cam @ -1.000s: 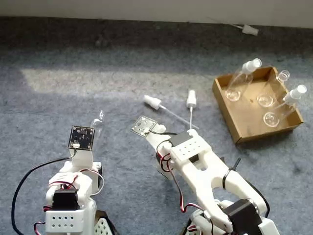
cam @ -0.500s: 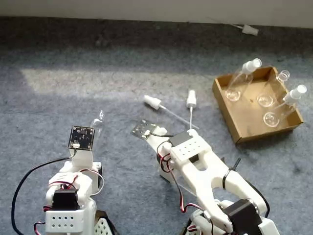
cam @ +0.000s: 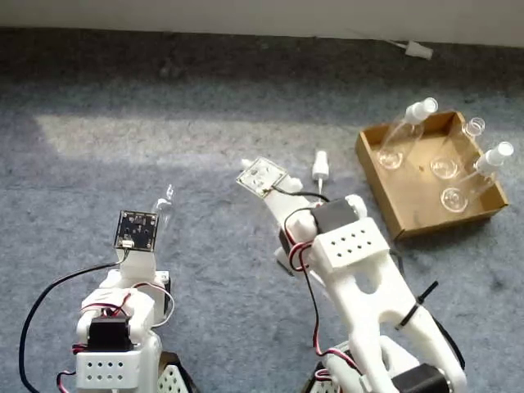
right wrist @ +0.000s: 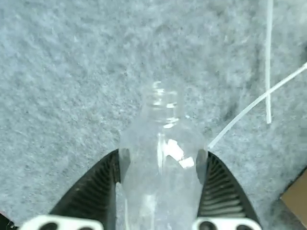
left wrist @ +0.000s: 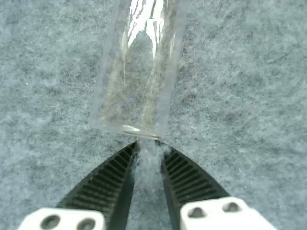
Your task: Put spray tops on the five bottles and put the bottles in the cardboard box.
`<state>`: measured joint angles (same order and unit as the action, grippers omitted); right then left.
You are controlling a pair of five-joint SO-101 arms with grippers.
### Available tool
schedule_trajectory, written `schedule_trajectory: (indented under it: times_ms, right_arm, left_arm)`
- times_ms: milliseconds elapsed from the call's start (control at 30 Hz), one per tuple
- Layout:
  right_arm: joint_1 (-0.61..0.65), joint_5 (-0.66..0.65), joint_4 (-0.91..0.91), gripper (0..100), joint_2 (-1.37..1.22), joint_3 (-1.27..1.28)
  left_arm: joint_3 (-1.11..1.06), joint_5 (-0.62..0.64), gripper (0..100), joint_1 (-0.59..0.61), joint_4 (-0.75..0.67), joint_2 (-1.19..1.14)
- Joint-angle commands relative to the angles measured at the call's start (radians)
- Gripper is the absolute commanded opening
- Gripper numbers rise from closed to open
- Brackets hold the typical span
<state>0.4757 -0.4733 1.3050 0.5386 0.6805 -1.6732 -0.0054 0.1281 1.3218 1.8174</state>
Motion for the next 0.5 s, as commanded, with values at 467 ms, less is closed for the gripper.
schedule_trajectory:
  times_ms: [467]
  right_arm:
    - [-0.242, 0.359, 0.056, 9.1, 0.397, -0.064]
  left_arm:
    - [-0.022, -0.008, 0, 0.194, -0.255, -0.013]
